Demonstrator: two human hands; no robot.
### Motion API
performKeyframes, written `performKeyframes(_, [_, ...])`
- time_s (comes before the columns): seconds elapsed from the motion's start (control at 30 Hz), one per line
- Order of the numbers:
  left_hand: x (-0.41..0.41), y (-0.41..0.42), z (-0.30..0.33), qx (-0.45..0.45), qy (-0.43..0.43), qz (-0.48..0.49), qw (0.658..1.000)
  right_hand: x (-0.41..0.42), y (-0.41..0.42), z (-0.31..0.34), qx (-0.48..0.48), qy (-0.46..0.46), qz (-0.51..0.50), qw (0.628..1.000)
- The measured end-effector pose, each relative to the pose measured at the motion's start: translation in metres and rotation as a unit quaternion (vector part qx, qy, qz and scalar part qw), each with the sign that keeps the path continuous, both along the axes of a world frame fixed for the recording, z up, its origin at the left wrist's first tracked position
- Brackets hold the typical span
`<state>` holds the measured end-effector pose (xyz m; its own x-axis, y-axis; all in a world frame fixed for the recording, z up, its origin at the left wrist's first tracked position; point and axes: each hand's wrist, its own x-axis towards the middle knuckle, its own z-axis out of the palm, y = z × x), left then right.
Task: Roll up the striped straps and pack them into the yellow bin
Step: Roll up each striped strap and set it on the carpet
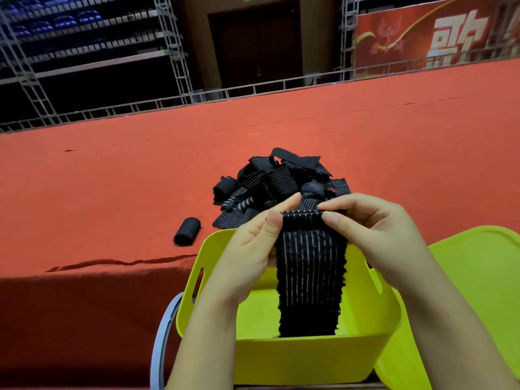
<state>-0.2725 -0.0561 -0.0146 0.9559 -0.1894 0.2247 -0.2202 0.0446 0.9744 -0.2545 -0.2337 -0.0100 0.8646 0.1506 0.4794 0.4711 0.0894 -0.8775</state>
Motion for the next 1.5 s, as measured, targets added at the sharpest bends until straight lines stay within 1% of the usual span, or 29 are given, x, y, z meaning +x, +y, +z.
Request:
performKeyframes(0.1, [0.000, 0.000, 0.000, -0.010, 0.001, 0.013, 1.000, 0.000, -0.001, -0.001, 0.001, -0.017, -0.039, 0.999])
performKeyframes(0.17, [0.001, 0.001, 0.000, -0.039, 0.008, 0.022, 0.999, -0.001, -0.002, -0.002, -0.002, -0.027, -0.052, 0.998])
performKeyframes(0.27, [0.001, 0.001, 0.000, -0.079, 0.025, 0.022, 0.996, -0.002, -0.003, -0.001, -0.020, -0.046, -0.063, 0.997])
performKeyframes(0.37, [0.002, -0.001, -0.001, -0.098, 0.034, 0.026, 0.994, -0.001, -0.005, -0.001, -0.036, -0.064, -0.067, 0.995])
performKeyframes(0.57, [0.002, -0.002, -0.002, -0.116, 0.013, 0.061, 0.991, -0.001, -0.005, -0.007, -0.077, -0.112, -0.068, 0.988])
performKeyframes(0.63, [0.002, -0.001, -0.003, -0.109, 0.000, 0.066, 0.992, -0.002, -0.006, -0.006, -0.068, -0.077, -0.056, 0.993])
performKeyframes(0.77, [0.002, -0.001, -0.002, -0.093, -0.022, 0.080, 0.992, -0.003, -0.007, -0.006, 0.001, 0.030, -0.020, 0.999])
performKeyframes(0.83, [0.002, -0.001, -0.002, -0.089, -0.024, 0.086, 0.992, -0.002, -0.006, -0.008, 0.002, 0.045, -0.022, 0.999])
performKeyframes(1.0, [0.001, -0.002, -0.002, -0.035, -0.014, 0.090, 0.995, -0.003, -0.006, -0.009, 0.029, 0.032, -0.023, 0.999])
performKeyframes(1.1, [0.000, -0.005, -0.004, -0.023, -0.018, 0.098, 0.995, -0.004, -0.006, -0.011, 0.031, 0.014, -0.035, 0.999])
performKeyframes(1.27, [-0.001, -0.006, -0.005, -0.030, -0.011, 0.097, 0.995, -0.004, -0.007, -0.012, -0.001, 0.003, -0.019, 1.000])
performKeyframes(1.43, [-0.001, -0.007, -0.006, -0.038, 0.018, 0.081, 0.996, -0.002, -0.004, -0.014, -0.043, -0.052, -0.084, 0.994])
performKeyframes(1.5, [-0.001, -0.007, -0.005, -0.040, 0.017, 0.084, 0.995, -0.002, -0.002, -0.016, -0.056, -0.069, -0.091, 0.992])
